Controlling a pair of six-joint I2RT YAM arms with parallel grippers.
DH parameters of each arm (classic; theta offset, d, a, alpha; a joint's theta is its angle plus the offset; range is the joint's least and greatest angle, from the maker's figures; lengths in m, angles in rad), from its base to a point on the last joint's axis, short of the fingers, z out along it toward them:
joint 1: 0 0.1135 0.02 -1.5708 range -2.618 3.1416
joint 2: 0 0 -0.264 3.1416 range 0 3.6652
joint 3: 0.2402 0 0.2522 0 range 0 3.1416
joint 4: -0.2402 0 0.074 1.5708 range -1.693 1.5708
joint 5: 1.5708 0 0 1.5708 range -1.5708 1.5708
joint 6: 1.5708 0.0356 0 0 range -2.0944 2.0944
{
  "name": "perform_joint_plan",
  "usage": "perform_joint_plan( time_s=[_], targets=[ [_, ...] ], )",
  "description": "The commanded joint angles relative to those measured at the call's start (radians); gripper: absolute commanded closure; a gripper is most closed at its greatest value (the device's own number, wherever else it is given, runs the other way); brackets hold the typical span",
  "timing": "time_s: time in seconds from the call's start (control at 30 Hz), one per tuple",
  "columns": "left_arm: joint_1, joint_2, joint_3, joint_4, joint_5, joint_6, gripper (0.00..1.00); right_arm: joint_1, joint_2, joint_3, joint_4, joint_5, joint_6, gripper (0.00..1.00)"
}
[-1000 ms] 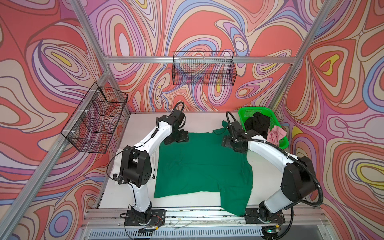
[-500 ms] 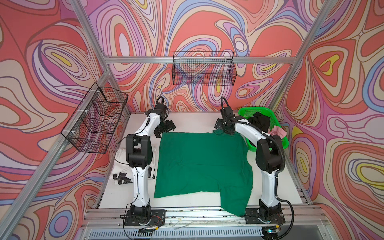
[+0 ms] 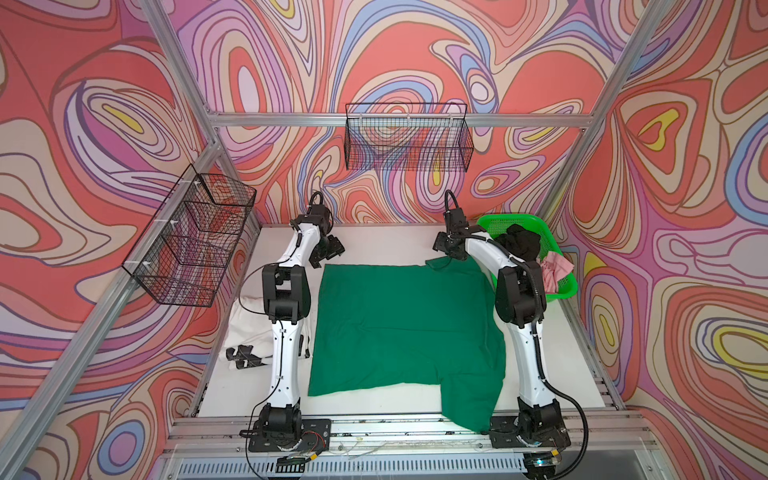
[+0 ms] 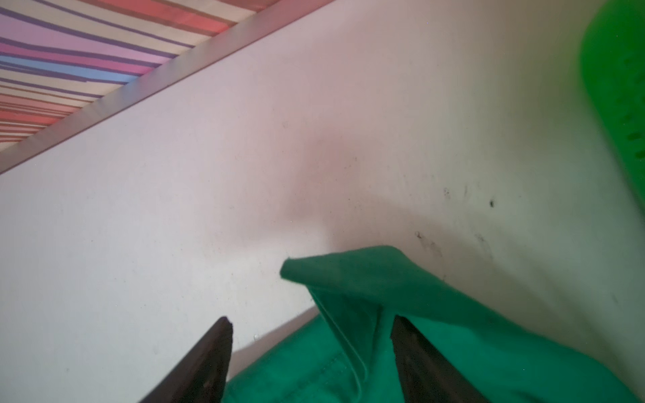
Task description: Fold and stack the t-shirts
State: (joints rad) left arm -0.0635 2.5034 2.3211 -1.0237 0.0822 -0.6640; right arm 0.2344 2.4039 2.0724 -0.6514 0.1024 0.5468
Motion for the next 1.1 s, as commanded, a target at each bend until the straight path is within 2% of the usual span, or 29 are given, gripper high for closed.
perform_joint_plan(
  time_s=[0.0,0.23,0.63,0.83,1.07],
  targets=[
    [0.001,0.054,0.061,-0.076,0.005,-0.013,0.25,-0.008,0.014,0.025,-0.015,-0.003,-0.026,0.25],
    [0.001,0.102,0.123,-0.086,0.021,-0.005,0.40,-0.021,0.020,0.024,-0.022,0.040,-0.033,0.28],
    [-0.001,0.120,0.121,-0.096,0.003,0.027,0.51,-0.020,0.043,0.016,-0.010,-0.023,-0.034,0.36],
    [-0.001,0.107,0.100,-0.092,-0.037,0.050,0.56,-0.021,0.050,0.006,0.003,-0.046,-0.033,0.45],
    [-0.001,0.107,0.091,-0.086,-0.031,0.059,0.73,-0.021,0.050,0.012,-0.015,-0.025,-0.032,0.53]
  ],
)
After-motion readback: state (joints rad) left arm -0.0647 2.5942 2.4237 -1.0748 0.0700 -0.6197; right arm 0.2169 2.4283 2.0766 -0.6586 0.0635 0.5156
